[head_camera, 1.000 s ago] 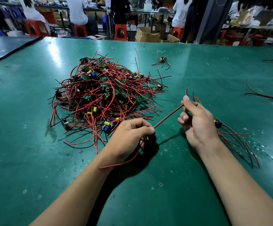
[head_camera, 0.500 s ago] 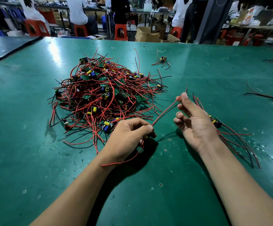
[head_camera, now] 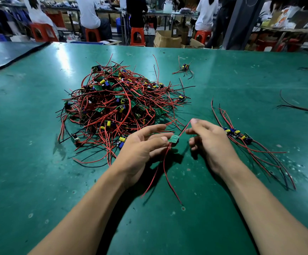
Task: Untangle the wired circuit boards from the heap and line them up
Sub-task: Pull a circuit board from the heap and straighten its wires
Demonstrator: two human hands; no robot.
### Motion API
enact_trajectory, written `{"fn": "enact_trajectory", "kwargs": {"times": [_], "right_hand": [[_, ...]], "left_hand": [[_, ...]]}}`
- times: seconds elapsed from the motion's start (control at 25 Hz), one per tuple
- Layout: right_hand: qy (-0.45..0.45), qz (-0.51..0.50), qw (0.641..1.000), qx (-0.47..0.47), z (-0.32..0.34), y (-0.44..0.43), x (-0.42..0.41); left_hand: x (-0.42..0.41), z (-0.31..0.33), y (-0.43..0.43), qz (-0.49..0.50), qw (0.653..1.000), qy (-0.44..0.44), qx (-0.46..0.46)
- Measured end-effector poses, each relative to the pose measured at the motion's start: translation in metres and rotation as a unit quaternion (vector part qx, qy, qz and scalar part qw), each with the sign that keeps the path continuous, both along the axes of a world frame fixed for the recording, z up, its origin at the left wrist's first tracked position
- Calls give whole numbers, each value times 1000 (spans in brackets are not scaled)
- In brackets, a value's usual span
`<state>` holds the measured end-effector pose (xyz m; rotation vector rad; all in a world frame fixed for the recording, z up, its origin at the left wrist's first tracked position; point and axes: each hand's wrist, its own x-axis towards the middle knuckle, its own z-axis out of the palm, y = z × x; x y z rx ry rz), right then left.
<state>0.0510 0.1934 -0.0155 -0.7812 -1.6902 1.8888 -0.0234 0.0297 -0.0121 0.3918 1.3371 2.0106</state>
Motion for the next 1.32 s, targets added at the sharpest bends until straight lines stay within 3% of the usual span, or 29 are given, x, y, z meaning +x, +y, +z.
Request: {"fn": "enact_trajectory", "kwargs": {"times": [0.24, 0.6, 0.76, 1.04, 1.16, 1.32], "right_hand": [[-3, 118, 992, -48, 5, -10, 4], [96, 83, 983, -130, 19, -9, 6], [159, 92, 963, -198, 28, -5, 9], [228, 71, 907, -346, 38, 2, 16], [210, 109, 895, -379, 36, -2, 15], [167, 120, 903, -377, 29, -18, 8]], "left_hand": [[2, 0, 0, 3, 999, -16, 30], [1, -2, -1, -4, 1000, -1, 18], [1, -2, 1, 14, 999, 36, -27], [6, 4, 2, 8, 1000, -1, -8], [10, 4, 2, -3, 999, 33, -2], [14, 4, 1, -17, 995, 91, 25]]}}
